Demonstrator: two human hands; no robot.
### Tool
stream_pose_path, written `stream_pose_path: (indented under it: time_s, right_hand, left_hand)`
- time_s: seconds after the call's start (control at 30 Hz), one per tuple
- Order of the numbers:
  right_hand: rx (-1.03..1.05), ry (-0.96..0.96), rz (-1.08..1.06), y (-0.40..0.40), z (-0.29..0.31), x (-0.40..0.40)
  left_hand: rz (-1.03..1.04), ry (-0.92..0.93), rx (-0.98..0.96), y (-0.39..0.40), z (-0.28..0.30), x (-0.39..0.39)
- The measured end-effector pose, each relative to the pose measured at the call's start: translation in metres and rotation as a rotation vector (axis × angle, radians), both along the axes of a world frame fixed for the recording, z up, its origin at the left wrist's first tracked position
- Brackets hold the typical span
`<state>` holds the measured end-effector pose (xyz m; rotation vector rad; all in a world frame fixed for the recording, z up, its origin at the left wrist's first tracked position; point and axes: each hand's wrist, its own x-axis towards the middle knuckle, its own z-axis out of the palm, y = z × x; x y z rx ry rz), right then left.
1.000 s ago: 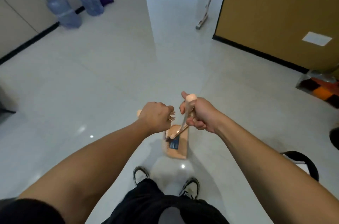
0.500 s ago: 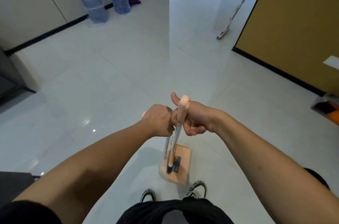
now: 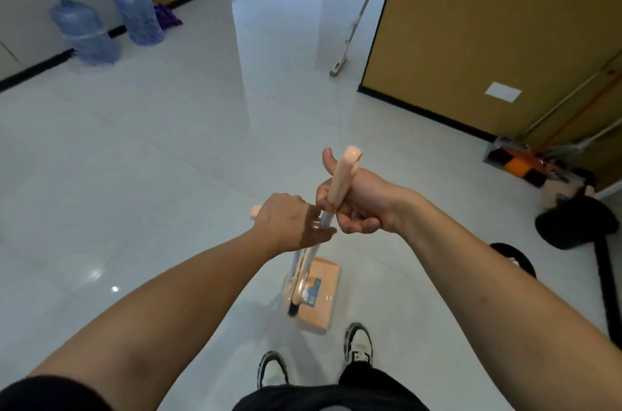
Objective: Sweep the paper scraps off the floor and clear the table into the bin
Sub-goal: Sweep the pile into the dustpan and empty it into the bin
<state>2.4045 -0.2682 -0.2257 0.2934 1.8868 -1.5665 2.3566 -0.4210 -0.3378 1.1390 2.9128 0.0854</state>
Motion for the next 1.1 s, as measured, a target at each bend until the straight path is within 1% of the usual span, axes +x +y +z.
stream_pose_path:
  time_s: [0.13, 0.27, 0.4, 0.53, 0.63, 0.77, 0.93, 1.0, 1.1]
  right_hand:
    - [-0.01, 0.024, -0.104, 0.024, 0.005, 0.036]
    - [-0.013, 0.05, -0.195, 0.061, 0.011, 0.076]
    - [-0.082, 0.059, -0.305, 0.117, 0.01, 0.132]
    - [-0.123, 0.079, -0.421, 0.185, 0.005, 0.209]
    - [-0.165, 0.123, -0.578, 0.237, 0.0, 0.267]
    - [-0.153, 0.158, -0.825, 0.295, -0.004, 0.338]
    - [-0.138, 0.153, -1.122, 0.352, -0.011, 0.417]
    - [-0.113, 0.133, -1.255, 0.371, -0.018, 0.446]
    - [-0.095, 0.106, -1.475, 0.399, -0.033, 0.489]
  left_hand:
    - [-0.148, 0.02, -0.021, 0.028, 0.011, 0.021]
    - [-0.263, 0.041, -0.05, 0.074, 0.019, 0.047]
    - [-0.39, 0.077, -0.09, 0.139, 0.021, 0.085]
    - [-0.562, 0.084, -0.126, 0.219, 0.021, 0.134]
    - [-0.695, 0.064, -0.144, 0.289, 0.019, 0.177]
    - [-0.879, 0.069, -0.11, 0.377, 0.02, 0.237]
    - [-1.025, 0.084, -0.07, 0.469, 0.01, 0.31]
    - [-1.117, 0.022, -0.054, 0.504, 0.005, 0.336]
    - [-1.247, -0.096, 0.028, 0.551, -0.004, 0.374]
